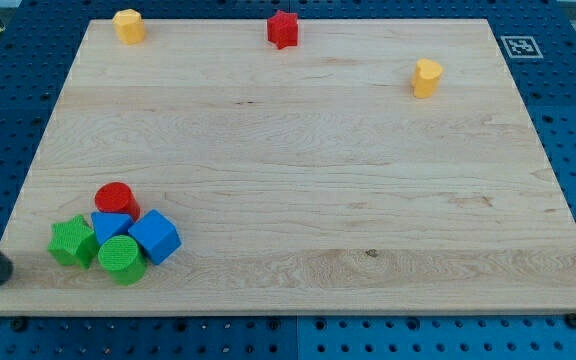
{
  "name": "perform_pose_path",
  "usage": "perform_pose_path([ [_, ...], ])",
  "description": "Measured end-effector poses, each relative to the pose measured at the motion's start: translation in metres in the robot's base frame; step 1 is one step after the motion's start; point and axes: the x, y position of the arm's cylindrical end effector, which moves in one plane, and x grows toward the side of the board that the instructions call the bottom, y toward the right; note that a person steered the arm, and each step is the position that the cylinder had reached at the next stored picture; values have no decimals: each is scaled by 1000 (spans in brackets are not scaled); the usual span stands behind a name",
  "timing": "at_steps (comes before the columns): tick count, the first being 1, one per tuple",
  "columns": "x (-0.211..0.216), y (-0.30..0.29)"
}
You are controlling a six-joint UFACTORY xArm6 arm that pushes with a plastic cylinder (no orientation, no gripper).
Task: Move the red circle parallel to the red star
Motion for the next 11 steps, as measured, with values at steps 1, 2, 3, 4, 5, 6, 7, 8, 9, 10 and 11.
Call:
perform_pose_path([
  [1, -15, 42],
  [2, -31, 72],
  [3, -31, 66],
  [4, -47, 41],
  [5, -79, 67],
  [6, -79, 83],
  [7, -85, 116],
  [8, -100, 133],
  [9, -116, 143],
  [10, -136, 157],
  [11, -157, 185],
])
